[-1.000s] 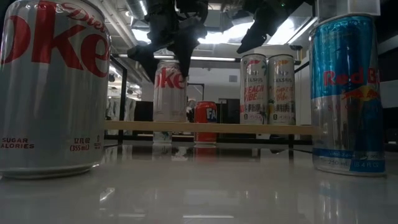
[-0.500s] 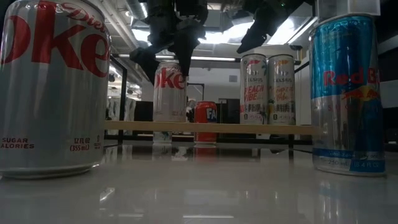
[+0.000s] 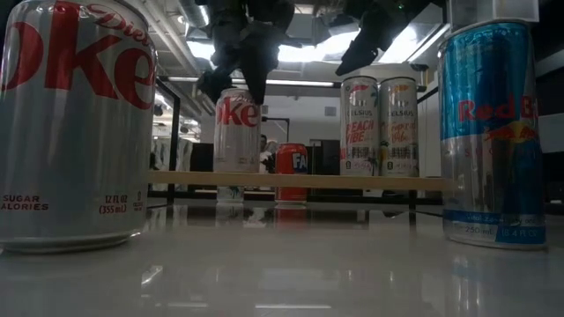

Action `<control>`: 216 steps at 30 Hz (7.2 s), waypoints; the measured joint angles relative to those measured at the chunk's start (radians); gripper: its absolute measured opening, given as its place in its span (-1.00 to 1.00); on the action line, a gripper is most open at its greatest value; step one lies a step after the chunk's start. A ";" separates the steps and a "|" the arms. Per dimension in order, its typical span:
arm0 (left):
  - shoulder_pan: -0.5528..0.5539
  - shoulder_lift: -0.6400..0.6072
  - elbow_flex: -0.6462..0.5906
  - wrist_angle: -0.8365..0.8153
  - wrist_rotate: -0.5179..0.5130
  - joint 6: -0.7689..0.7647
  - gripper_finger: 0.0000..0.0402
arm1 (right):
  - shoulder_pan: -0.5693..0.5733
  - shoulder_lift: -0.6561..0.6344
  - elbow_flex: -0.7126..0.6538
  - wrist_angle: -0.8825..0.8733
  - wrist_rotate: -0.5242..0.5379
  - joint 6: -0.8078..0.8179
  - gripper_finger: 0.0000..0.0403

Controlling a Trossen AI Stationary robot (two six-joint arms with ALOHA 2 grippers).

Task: Place canned beverage on shelf
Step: Put the top left silver-red soda can on the shelf

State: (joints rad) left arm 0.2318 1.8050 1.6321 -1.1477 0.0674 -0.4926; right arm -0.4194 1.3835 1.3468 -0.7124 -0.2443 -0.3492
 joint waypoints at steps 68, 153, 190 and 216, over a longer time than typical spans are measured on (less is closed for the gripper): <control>-0.072 -0.011 0.000 -0.006 -0.002 0.682 0.95 | 0.000 0.000 0.000 0.000 0.000 0.000 0.79; 0.082 -0.124 -0.173 -0.036 -0.079 0.223 0.40 | 0.000 0.000 0.000 -0.002 0.000 0.000 0.79; 0.082 -0.222 -0.337 0.061 -0.107 0.267 0.57 | 0.000 0.000 0.000 0.001 0.000 0.000 0.79; 0.082 -0.211 -0.345 0.053 -0.107 0.258 0.78 | 0.000 0.000 0.000 0.001 0.000 0.000 0.79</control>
State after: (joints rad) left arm 0.3134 1.5936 1.2869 -1.0945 -0.0395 -0.2350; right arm -0.4191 1.3838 1.3468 -0.7119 -0.2442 -0.3489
